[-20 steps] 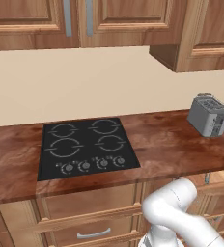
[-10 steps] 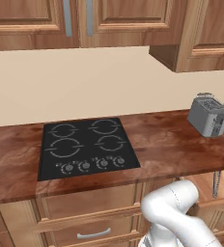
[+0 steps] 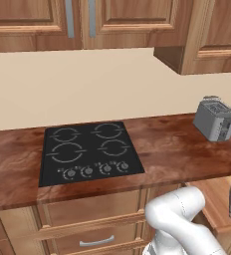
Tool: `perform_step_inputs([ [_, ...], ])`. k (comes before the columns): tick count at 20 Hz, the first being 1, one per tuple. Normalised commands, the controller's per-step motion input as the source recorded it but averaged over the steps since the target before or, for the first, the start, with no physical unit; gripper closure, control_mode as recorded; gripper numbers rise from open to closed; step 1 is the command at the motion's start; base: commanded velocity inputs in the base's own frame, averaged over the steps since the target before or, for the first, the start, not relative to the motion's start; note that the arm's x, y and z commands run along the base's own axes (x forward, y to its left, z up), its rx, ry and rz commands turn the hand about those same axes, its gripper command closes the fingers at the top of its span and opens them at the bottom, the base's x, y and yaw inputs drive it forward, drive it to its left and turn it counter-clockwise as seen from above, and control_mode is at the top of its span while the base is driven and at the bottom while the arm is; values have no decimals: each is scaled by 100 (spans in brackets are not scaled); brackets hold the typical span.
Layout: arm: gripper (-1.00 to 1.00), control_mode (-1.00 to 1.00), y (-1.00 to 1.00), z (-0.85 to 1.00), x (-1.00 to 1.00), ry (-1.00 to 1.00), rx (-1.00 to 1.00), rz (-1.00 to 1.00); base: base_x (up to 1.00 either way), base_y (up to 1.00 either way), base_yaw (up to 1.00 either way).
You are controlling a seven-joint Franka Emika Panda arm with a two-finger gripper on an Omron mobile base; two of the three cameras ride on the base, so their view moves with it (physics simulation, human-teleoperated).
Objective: Take the tongs from the drawer on the right and place them on the dining counter next to the tray containing the hot dog.
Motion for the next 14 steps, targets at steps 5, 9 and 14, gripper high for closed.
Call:
perform_step_inputs([
  [5,-100,-100,-53,-41,-100,0,-10,0,0,0,0],
  [9,-100,-100,-69,-1,-100,-7,3,0,0,0,0],
  [14,-100,-100,-70,57,-100,-19,14,0,0,0,0],
])
